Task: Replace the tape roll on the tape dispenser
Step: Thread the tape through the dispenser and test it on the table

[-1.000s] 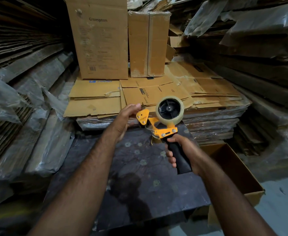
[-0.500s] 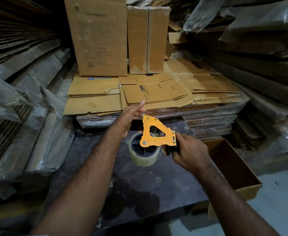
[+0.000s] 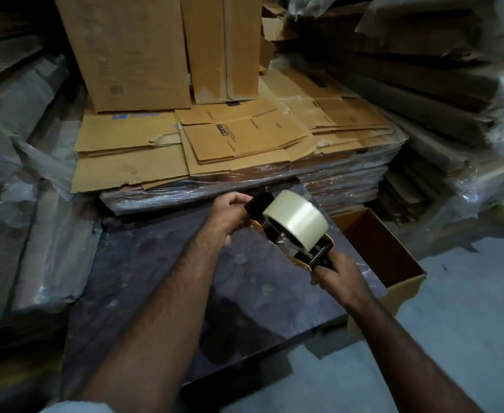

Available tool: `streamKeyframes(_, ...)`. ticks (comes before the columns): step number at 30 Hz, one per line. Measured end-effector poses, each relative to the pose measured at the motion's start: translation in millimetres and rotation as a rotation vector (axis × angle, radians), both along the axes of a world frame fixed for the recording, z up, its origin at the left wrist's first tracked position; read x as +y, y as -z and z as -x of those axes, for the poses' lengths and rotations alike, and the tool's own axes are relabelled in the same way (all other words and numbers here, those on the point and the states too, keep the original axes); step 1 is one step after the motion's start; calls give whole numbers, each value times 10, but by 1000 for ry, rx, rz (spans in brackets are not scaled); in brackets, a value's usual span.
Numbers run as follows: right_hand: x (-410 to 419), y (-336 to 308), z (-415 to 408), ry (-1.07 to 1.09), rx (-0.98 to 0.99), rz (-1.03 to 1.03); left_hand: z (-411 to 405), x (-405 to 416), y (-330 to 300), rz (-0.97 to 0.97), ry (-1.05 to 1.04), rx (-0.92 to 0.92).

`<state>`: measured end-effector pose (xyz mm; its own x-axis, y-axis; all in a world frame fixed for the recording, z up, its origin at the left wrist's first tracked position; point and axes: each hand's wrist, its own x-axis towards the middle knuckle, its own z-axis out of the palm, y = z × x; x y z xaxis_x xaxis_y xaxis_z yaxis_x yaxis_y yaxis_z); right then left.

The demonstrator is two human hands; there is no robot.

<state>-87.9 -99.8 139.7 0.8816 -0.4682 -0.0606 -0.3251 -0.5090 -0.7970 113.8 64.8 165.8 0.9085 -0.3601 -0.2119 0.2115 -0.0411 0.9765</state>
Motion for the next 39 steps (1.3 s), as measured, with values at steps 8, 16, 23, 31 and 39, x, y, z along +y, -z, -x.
streamKeyframes(8,-570,657,461,292,88,-393,286,-1058,746,-282,242,-174)
streamKeyframes(16,-1094,1154,737,343,157,-331,260,-1791,1295,-533,350,-397)
streamKeyframes(23,-1598,1726,1085,350,303,-228,127,-2414,1964,-618,227,-370)
streamKeyframes(31,-1765,2174,1133,404,410,-271,128,-2656,2480,-502,188,-378)
streamKeyframes(39,-1845,2185,1134,334,424,-201,360,-2735,2618,-398,644,106)
